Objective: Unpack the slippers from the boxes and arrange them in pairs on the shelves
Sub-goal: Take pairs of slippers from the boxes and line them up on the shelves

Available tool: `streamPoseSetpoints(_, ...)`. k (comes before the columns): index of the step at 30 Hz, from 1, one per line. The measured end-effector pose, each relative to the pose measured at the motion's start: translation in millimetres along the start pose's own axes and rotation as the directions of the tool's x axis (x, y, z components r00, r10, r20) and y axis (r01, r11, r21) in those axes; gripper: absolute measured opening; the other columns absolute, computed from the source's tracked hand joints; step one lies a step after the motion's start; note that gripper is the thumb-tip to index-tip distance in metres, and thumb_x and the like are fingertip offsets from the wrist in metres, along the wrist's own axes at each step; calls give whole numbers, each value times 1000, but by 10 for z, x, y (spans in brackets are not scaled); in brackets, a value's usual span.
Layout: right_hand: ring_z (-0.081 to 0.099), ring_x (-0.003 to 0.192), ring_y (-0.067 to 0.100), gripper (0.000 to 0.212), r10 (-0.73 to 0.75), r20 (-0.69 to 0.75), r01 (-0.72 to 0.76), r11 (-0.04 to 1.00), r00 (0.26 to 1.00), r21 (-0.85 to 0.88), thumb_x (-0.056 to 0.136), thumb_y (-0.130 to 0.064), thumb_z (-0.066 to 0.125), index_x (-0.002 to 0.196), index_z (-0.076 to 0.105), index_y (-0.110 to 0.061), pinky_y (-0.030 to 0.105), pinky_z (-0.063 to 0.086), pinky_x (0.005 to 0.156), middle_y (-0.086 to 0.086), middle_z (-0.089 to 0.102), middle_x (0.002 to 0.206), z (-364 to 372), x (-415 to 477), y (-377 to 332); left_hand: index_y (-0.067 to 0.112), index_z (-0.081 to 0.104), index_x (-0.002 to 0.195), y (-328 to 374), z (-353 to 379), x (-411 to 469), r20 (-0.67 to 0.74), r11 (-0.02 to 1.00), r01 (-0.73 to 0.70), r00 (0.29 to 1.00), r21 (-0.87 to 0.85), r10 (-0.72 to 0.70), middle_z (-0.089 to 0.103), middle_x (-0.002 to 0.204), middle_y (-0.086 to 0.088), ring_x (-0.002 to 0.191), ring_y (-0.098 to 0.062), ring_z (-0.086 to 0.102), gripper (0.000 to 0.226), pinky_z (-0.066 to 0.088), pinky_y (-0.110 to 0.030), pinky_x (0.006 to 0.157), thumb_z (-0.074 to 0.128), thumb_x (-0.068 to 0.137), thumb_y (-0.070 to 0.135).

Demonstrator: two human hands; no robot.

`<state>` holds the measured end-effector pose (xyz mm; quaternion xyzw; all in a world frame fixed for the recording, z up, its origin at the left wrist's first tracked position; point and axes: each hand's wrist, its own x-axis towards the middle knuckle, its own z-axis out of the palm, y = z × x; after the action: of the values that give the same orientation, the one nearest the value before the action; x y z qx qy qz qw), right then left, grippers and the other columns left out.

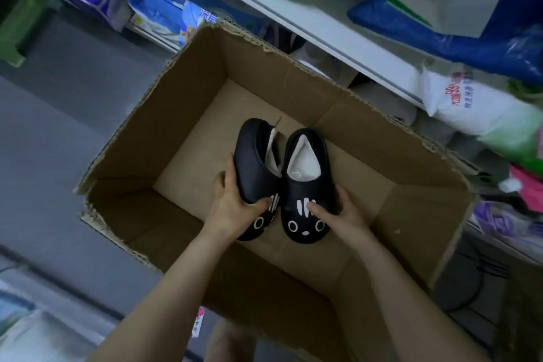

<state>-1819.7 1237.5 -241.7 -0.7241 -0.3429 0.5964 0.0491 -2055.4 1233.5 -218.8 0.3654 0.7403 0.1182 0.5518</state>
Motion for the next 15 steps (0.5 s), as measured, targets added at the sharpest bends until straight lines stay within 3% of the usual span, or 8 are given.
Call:
streamPoseSetpoints(3, 52, 88, -10, 68, 15, 68, -19, 998, 998, 53, 75, -27, 83, 132, 45, -30, 9, 43, 68, -21, 55, 101, -85, 15, -51, 43, -6, 150, -28, -54, 50, 47, 998, 18, 999, -57, -16, 31, 149, -3, 129, -25, 43, 113, 40, -38, 105, 78, 75, 39)
streamPoseSetpoints(8, 62, 97, 7, 72, 9, 68, -24, 972, 998, 233, 68, -30, 87, 128, 45, -34, 23, 51, 75, -14, 62, 105, -112, -103, -181, 35, 5, 152, 71, -185, -87, 30, 982, 33, 999, -184, -28, 42, 143, -1, 115, -20, 53, 104, 47, -37, 97, 77, 78, 26)
streamPoseSetpoints(12, 66, 101, 12, 70, -72, 27, 61, 952, 997, 299, 70, -40, 85, 130, 50, -33, 26, 53, 79, -9, 66, 115, -285, -482, -389, 34, 14, 151, 309, -310, -461, -7, 951, 24, 1000, -309, -27, 46, 130, 6, 94, -9, 59, 97, 53, -24, 75, 77, 79, 24)
streamPoseSetpoints(15, 67, 100, 10, 68, -148, -31, 149, 920, 989, 362, 72, -42, 82, 132, 50, -35, 26, 54, 79, -10, 67, 116, -467, -940, -523, 38, 20, 150, 545, -435, -806, 13, 911, 20, 1000, -413, -16, 46, 131, 7, 101, -16, 62, 95, 56, -35, 80, 78, 77, 25)
